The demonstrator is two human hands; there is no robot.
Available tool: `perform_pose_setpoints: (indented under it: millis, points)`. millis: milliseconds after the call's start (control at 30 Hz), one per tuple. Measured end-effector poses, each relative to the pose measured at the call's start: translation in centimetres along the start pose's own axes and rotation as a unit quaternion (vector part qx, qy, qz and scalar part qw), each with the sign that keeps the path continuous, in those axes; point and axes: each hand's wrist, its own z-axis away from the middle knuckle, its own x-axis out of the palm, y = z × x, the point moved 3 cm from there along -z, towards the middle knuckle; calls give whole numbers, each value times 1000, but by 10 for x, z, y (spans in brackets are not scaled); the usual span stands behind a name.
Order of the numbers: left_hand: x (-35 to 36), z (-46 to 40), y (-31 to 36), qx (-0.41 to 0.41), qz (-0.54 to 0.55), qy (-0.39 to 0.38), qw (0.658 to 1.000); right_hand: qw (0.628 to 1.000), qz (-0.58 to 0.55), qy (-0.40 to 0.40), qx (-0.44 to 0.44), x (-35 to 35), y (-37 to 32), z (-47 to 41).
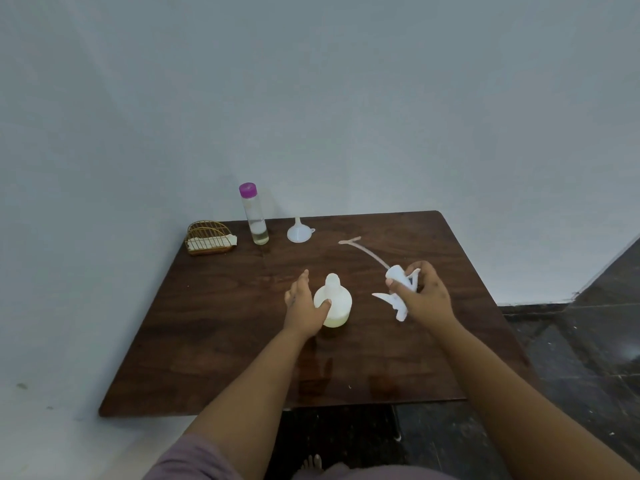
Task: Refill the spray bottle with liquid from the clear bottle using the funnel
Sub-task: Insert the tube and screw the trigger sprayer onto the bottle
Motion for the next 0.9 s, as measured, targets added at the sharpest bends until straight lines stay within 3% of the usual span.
perform_pose_setpoints:
  millis: [100,167,233,333,667,900]
  points:
    - [-3,-8,8,-8,32,8,999,972,-208,-31,101,-2,-4,6]
    - [-6,-16,12,-7,38,12,999,925,-351,-69,127,-5,-9,10]
    - [-8,-24,15,-10,39,13,999,895,-416,-95,129,-12,-19,17]
    - [-7,-32,18,-4,42,9,999,889,-417,-117,148,-22,-27,22]
    - [16,-32,9,23,25,-26,999,893,-397,-88,194,-39,-15,24]
    - [22,-34,4,10,11,-33,999,856,-443,-153,217,-29,-4,25]
